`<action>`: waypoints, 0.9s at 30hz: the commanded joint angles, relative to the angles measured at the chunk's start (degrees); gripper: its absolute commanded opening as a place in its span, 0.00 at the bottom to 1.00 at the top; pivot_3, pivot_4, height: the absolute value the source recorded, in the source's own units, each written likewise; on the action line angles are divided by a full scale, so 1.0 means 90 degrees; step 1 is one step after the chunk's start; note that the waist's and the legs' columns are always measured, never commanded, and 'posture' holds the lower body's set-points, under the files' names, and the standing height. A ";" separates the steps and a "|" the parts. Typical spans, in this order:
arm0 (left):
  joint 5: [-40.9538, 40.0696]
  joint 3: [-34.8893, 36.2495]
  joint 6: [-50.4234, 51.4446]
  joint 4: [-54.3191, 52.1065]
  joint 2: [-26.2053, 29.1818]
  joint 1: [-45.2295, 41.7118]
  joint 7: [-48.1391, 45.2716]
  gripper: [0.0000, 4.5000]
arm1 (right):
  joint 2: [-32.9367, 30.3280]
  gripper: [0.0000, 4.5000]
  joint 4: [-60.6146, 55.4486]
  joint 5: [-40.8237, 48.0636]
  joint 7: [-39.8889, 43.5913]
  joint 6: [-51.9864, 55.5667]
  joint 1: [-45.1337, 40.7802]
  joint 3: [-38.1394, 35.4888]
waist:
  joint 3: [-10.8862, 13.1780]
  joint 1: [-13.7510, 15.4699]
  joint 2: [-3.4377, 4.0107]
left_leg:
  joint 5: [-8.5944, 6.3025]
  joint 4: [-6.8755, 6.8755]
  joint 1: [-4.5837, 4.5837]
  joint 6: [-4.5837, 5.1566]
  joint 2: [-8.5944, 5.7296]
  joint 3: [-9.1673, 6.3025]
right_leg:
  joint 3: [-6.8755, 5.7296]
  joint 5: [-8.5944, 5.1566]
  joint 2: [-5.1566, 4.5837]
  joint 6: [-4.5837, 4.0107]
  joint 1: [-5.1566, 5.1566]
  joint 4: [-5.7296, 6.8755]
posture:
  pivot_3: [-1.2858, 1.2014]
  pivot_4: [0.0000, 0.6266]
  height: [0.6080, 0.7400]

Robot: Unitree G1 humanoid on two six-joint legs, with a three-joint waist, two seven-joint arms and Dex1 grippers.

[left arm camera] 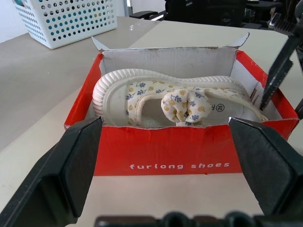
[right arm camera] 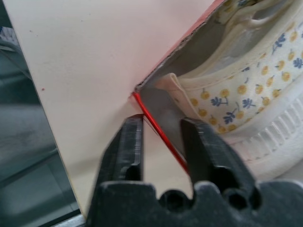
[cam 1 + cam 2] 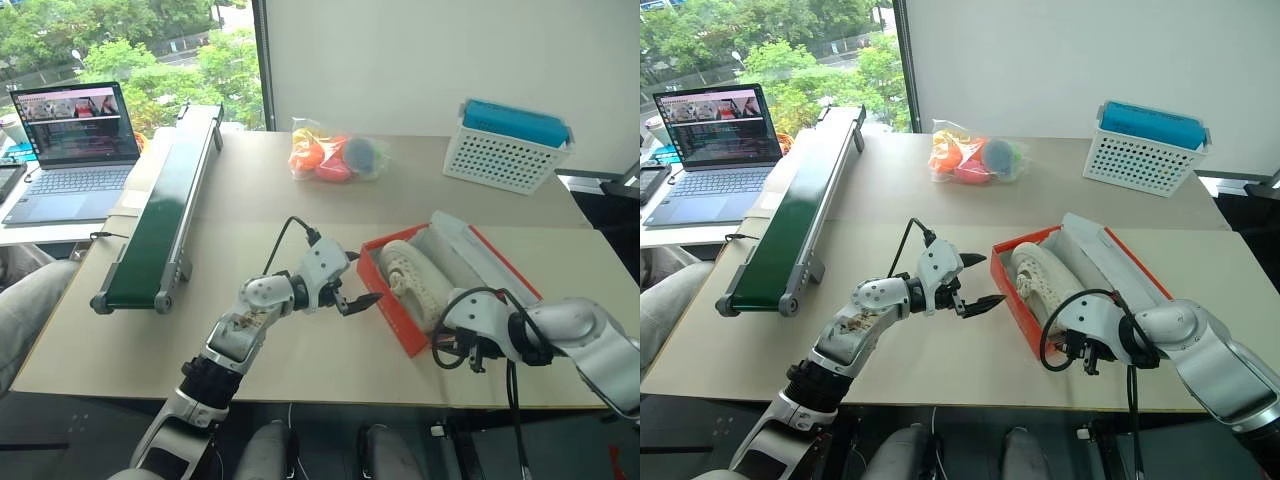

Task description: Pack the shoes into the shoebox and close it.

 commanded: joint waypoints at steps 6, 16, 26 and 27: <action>-0.0079 0.0076 0.0003 -0.0228 -0.0055 -0.0077 0.0045 1.00 | 0.0531 0.01 0.0508 -0.0777 -0.0444 0.0052 -0.0660 0.0350 | 0.0000 0.0051 0.0000 | 0.0000 0.0003 -0.0001 0.0000 -0.0002 0.0000 | -0.0001 0.0000 0.0000 0.0000 0.0001 0.0000 | 0.52 0.24 0.73; -0.0040 0.0069 -0.0054 -0.0117 -0.0105 -0.0135 0.0044 1.00 | 0.1465 0.01 0.2315 -0.2258 -0.0298 -0.1589 -0.1846 0.1596 | -0.0011 -0.0081 -0.0029 | 0.0000 0.0006 0.0043 -0.0001 0.0005 0.0008 | 0.0003 0.0006 0.0007 -0.0008 0.0031 0.0003 | 0.52 0.24 0.73; -0.0003 0.0069 -0.0081 -0.0089 -0.0140 -0.0151 0.0104 1.00 | 0.2562 0.01 0.3668 -0.2778 -0.0196 -0.2450 -0.2466 0.1793 | -0.0041 -0.0226 -0.0071 | 0.0008 -0.0003 0.0068 -0.0014 0.0015 0.0012 | 0.0007 0.0017 0.0015 -0.0023 0.0038 0.0015 | 0.52 0.24 0.73; -0.0005 0.0077 -0.0081 -0.0080 -0.0141 -0.0162 0.0106 1.00 | 0.2648 0.01 0.3678 -0.2802 -0.0179 -0.2522 -0.2451 0.1808 | -0.0046 -0.0234 -0.0077 | 0.0008 -0.0003 0.0069 -0.0014 0.0015 0.0012 | 0.0007 0.0016 0.0014 -0.0023 0.0038 0.0017 | 0.52 0.24 0.73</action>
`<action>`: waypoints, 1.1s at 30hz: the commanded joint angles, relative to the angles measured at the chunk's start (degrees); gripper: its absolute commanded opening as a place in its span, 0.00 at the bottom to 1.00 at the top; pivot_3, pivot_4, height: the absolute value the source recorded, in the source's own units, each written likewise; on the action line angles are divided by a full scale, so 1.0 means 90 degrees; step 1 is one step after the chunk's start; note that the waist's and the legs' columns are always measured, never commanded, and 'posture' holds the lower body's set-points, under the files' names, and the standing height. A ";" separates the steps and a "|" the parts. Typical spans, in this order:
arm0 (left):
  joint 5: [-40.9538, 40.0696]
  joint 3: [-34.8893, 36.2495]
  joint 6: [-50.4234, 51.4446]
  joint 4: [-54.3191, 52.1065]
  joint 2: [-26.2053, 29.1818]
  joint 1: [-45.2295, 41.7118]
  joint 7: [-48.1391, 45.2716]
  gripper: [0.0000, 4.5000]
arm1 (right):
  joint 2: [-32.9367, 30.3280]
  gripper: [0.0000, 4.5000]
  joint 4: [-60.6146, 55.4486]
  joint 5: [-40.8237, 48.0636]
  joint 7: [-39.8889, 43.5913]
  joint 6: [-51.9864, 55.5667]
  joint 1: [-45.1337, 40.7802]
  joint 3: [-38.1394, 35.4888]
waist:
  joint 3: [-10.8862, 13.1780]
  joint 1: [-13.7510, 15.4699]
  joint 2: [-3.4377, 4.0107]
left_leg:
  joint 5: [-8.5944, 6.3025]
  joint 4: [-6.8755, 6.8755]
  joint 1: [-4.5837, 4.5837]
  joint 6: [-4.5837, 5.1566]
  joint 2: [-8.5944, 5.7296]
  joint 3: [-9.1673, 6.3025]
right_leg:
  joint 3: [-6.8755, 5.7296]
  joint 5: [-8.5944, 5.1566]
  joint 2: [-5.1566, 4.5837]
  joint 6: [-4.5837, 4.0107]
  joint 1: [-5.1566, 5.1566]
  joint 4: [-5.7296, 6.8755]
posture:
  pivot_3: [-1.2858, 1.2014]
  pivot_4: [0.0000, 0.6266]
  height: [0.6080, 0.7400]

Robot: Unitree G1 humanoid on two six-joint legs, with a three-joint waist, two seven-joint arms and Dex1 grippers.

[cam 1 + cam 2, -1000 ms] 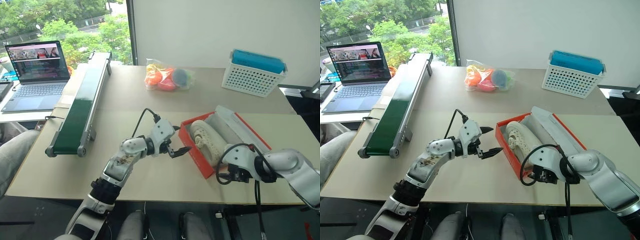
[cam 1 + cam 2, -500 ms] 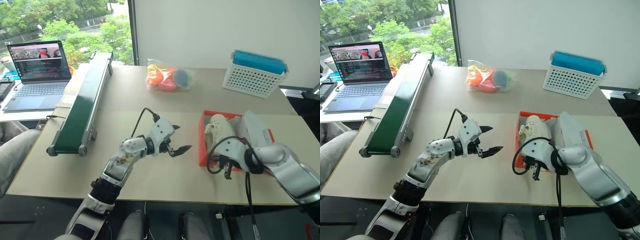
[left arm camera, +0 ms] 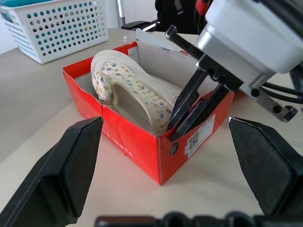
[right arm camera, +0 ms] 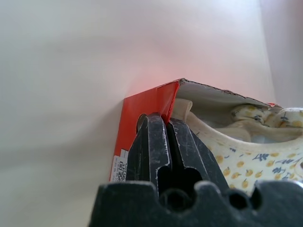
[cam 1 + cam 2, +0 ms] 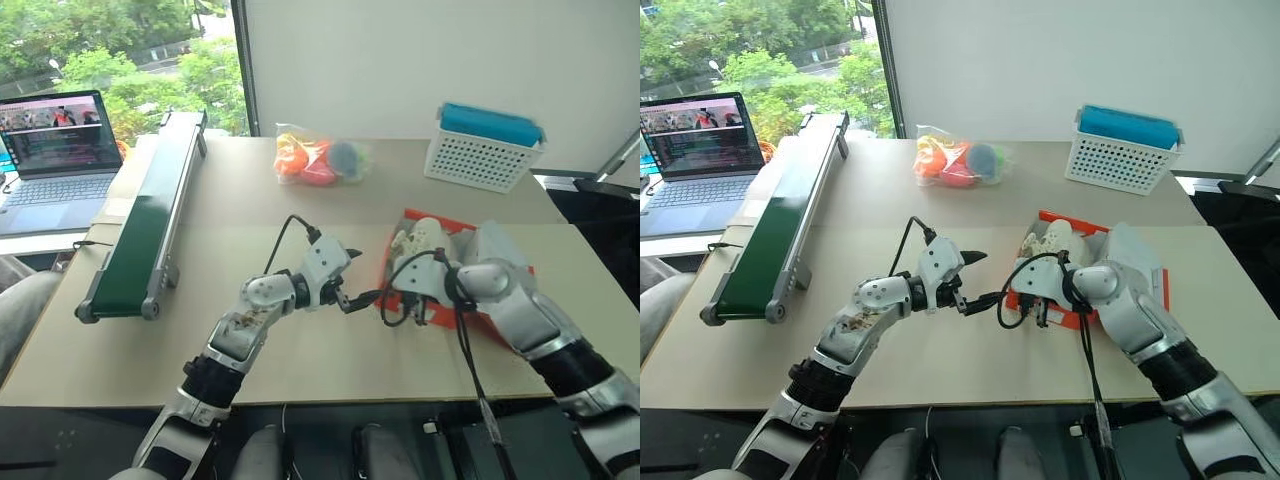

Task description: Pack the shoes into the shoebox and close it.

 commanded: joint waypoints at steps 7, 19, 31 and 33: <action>-0.0002 0.0053 -0.0109 -0.0062 -0.0023 -0.0155 0.0032 1.00 | 0.0594 0.01 -0.0036 -0.0445 0.0298 -0.0718 0.0422 0.0551 | -0.0029 -0.0070 -0.0024 | -0.0001 -0.0013 0.0019 -0.0006 0.0004 0.0003 | 0.0005 -0.0001 -0.0001 -0.0003 0.0003 0.0003 | 0.52 0.24 0.73; -0.0008 0.0049 -0.0130 -0.0060 -0.0025 -0.0162 0.0018 1.00 | 0.0541 0.01 -0.0591 -0.0508 0.0816 -0.0635 0.0967 0.0294 | -0.0030 -0.0120 -0.0023 | -0.0008 -0.0020 0.0022 -0.0019 0.0010 0.0002 | 0.0006 -0.0008 0.0002 -0.0015 -0.0004 0.0014 | 0.52 0.24 0.73; -0.0010 0.0012 -0.0155 0.0040 -0.0112 -0.0202 -0.0068 1.00 | -0.0202 0.01 -0.0782 -0.0130 0.0718 0.0111 0.0771 -0.1050 | -0.0022 0.0146 -0.0010 | -0.0008 -0.0018 0.0009 -0.0018 -0.0005 0.0003 | 0.0003 -0.0008 -0.0019 -0.0015 -0.0012 0.0007 | 0.52 0.24 0.73; -0.0005 0.0003 -0.0163 0.0061 -0.0123 -0.0211 -0.0088 1.00 | -0.0373 0.01 -0.1056 -0.0035 0.0783 0.0279 0.0840 -0.1232 | -0.0020 0.0220 -0.0007 | -0.0008 -0.0017 -0.0014 -0.0018 -0.0006 0.0002 | -0.0003 -0.0009 -0.0019 -0.0014 -0.0027 0.0003 | 0.52 0.24 0.73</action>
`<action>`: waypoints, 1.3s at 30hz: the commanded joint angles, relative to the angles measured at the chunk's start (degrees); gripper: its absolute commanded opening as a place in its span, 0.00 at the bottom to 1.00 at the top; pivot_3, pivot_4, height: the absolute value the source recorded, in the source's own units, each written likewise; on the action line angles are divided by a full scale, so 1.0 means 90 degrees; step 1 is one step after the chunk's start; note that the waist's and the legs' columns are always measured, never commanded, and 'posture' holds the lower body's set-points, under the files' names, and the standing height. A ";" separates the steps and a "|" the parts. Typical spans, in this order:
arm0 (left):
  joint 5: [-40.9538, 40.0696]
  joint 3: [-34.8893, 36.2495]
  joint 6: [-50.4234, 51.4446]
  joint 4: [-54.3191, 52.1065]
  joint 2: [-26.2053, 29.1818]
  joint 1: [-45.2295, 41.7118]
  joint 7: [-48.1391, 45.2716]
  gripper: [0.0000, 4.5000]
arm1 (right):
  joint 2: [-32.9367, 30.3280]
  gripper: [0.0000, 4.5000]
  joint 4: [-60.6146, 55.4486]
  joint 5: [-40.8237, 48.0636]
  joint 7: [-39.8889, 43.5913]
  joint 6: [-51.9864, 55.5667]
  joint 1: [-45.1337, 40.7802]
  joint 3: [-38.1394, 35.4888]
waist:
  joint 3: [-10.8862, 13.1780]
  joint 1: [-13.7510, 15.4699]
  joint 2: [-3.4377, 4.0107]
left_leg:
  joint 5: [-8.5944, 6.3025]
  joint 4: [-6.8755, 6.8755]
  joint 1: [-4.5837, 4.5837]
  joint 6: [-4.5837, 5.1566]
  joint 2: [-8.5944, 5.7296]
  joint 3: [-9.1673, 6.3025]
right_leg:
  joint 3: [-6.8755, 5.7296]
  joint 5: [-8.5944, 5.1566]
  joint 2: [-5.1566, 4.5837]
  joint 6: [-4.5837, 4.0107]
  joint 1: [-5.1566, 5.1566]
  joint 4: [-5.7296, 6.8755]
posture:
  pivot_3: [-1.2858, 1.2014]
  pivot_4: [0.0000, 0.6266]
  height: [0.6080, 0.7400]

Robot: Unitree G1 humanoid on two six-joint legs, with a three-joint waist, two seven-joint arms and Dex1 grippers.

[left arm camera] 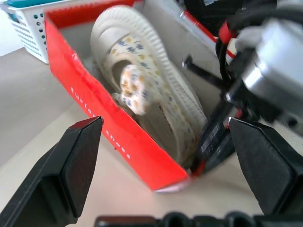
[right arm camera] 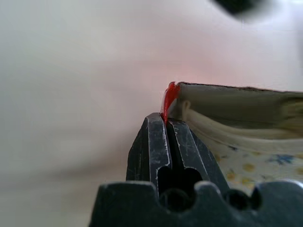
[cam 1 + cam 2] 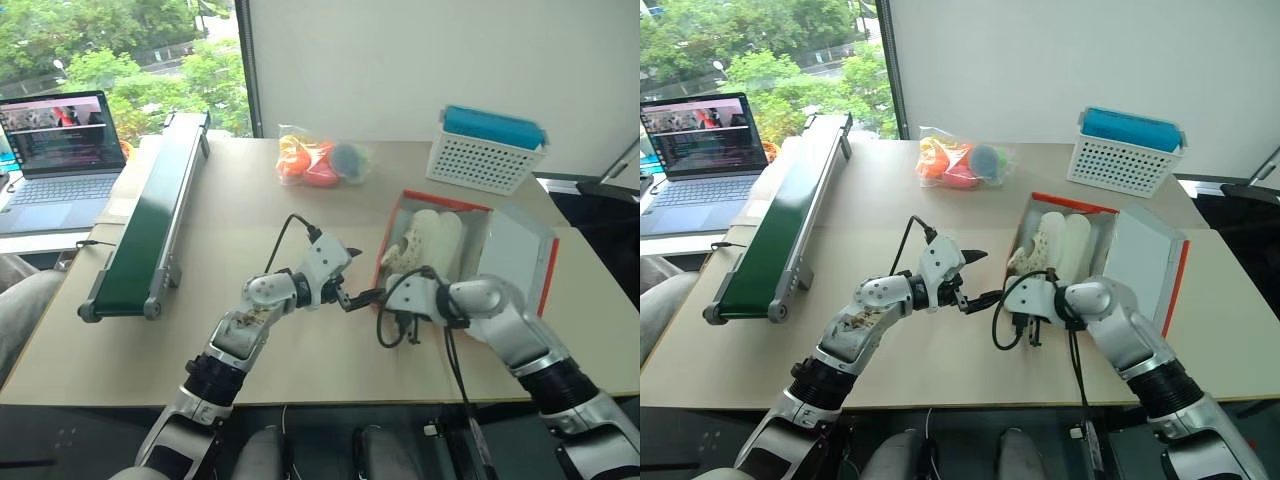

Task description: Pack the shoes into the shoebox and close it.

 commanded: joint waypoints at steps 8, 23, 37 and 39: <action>-0.0029 -0.0020 -0.0143 -0.0029 -0.0063 -0.0149 -0.0092 1.00 | -0.0505 0.01 -0.1070 0.0407 -0.0203 0.1405 0.0407 -0.1024 | 0.0023 0.0083 0.0031 | -0.0005 0.0011 -0.0041 0.0009 -0.0004 0.0000 | -0.0008 0.0001 -0.0001 0.0003 -0.0024 -0.0001 | 0.52 0.24 0.73; -0.0012 -0.0027 -0.0217 0.0116 -0.0148 -0.0184 -0.0093 1.00 | 0.0260 0.71 -0.2598 0.1944 -0.1376 0.4569 0.0490 -0.2525 | 0.0028 0.0075 0.0038 | -0.0006 0.0017 -0.0040 0.0013 -0.0003 -0.0004 | -0.0010 0.0002 0.0002 0.0005 -0.0021 0.0002 | 0.52 0.24 0.73; 0.0012 0.0035 -0.0258 0.0026 -0.0094 0.0002 0.0027 1.00 | 0.4684 0.54 -0.3721 0.1574 -0.4285 0.8376 -0.0243 -0.7099 | 0.0026 0.0071 0.0066 | -0.0004 0.0010 -0.0041 0.0009 -0.0001 -0.0012 | -0.0009 0.0003 0.0010 0.0007 -0.0026 0.0015 | 0.52 0.24 0.73; 0.0010 0.0039 -0.0270 0.0036 -0.0083 0.0019 0.0034 1.00 | 0.5147 0.39 -0.4143 0.1570 -0.4542 0.8376 -0.0105 -0.7266 | 0.0028 0.0058 0.0100 | -0.0004 0.0011 -0.0052 0.0008 -0.0004 -0.0011 | -0.0008 0.0003 0.0011 0.0008 -0.0036 0.0018 | 0.52 0.24 0.73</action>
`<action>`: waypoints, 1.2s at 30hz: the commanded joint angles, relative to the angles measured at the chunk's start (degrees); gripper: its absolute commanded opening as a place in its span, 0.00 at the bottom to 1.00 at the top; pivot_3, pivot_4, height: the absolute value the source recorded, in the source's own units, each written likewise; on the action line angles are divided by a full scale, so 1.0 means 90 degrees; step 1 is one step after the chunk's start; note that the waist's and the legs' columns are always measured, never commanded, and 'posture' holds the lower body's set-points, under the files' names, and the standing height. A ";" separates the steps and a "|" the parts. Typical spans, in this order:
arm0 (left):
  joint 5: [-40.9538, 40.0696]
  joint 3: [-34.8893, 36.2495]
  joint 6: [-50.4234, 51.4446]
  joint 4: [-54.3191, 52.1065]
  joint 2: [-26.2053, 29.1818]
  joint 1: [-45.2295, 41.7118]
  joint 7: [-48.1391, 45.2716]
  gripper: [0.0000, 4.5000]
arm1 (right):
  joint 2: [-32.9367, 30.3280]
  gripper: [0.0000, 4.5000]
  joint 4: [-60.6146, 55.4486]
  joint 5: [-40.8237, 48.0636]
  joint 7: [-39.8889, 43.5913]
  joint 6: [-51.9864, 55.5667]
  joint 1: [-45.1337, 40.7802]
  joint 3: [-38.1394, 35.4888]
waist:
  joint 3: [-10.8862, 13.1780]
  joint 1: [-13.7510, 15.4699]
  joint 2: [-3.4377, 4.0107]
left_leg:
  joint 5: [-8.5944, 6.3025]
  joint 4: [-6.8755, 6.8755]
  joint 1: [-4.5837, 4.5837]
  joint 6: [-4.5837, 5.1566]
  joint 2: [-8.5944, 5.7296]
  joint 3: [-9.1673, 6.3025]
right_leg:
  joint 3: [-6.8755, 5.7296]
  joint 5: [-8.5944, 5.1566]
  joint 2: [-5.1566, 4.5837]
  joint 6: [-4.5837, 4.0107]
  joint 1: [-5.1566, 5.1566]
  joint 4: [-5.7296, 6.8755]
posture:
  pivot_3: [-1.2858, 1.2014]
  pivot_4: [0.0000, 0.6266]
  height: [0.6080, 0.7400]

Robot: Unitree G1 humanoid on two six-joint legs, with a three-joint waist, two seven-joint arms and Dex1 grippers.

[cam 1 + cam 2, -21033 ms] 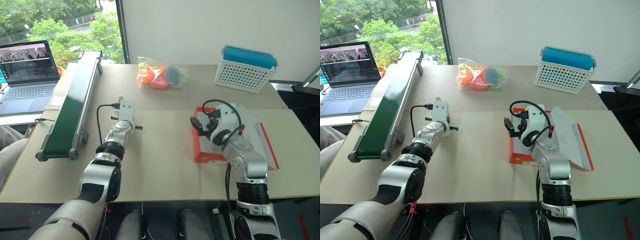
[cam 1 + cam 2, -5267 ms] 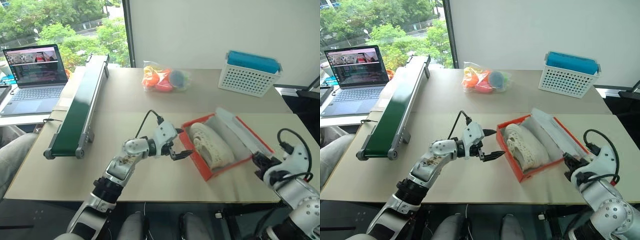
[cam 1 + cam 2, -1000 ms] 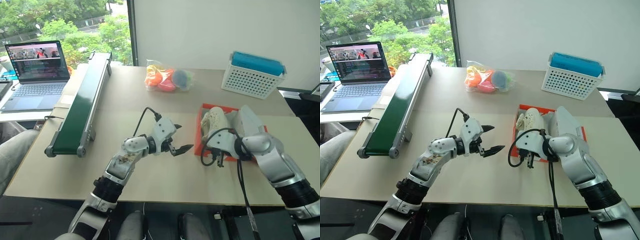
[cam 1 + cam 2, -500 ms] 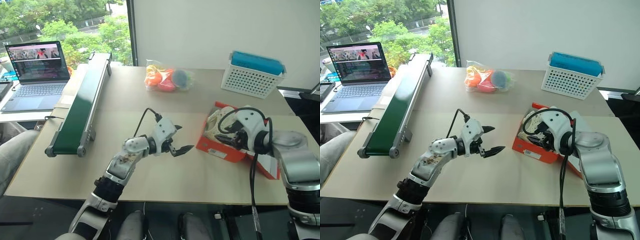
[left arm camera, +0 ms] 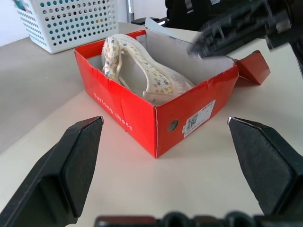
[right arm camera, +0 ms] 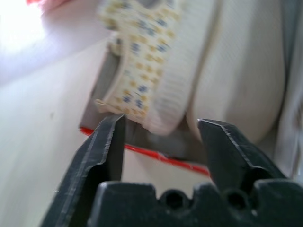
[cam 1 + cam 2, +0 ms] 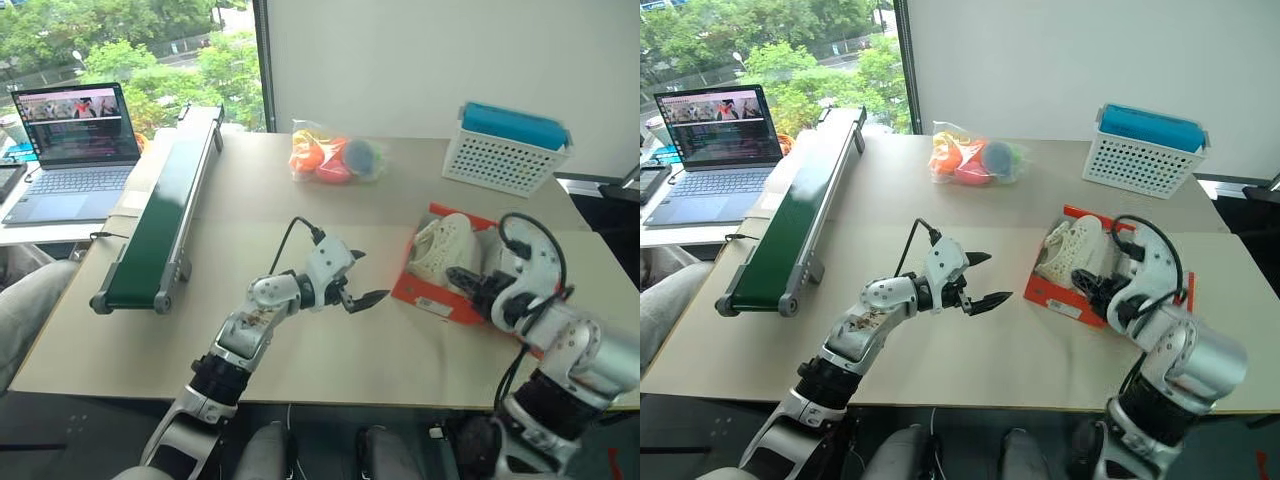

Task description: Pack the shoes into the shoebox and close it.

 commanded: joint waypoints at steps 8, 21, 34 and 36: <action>-0.0039 0.0023 -0.0169 -0.0190 -0.0001 -0.0008 -0.0010 1.00 | 0.0789 0.02 -0.1405 -0.0031 -0.1028 0.0050 0.0414 -0.1034 | 0.0001 -0.0065 0.0040 | 0.0004 0.0002 0.0000 -0.0004 -0.0008 0.0003 | 0.0006 0.0001 0.0010 0.0005 -0.0003 0.0005 | 0.52 0.24 0.73; -0.0046 0.0005 -0.0207 -0.0096 -0.0021 -0.0097 -0.0120 1.00 | 0.0897 0.02 -0.0405 -0.0344 -0.2079 0.0050 -0.0673 -0.2232 | 0.0004 -0.0125 0.0067 | 0.0006 0.0000 0.0001 -0.0007 -0.0007 0.0004 | 0.0011 0.0000 0.0015 0.0006 -0.0006 0.0007 | 0.52 0.24 0.73; 0.0003 0.0003 -0.0305 -0.0013 -0.0062 -0.0165 -0.0130 1.00 | -0.0502 0.02 0.2723 -0.0580 -0.3451 -0.0783 -0.2947 -0.4876 | 0.0007 -0.0169 0.0083 | 0.0007 -0.0005 -0.0002 -0.0006 -0.0011 0.0006 | 0.0010 -0.0001 0.0013 0.0006 -0.0008 0.0007 | 0.52 0.24 0.73; 0.0005 0.0011 -0.0307 -0.0023 -0.0056 -0.0172 -0.0119 1.00 | -0.0639 0.02 0.3066 -0.0462 -0.3674 -0.1345 -0.2930 -0.4980 | 0.0008 -0.0168 0.0083 | 0.0007 -0.0006 -0.0003 -0.0005 -0.0012 0.0008 | 0.0010 -0.0002 0.0012 0.0009 -0.0005 0.0001 | 0.52 0.24 0.73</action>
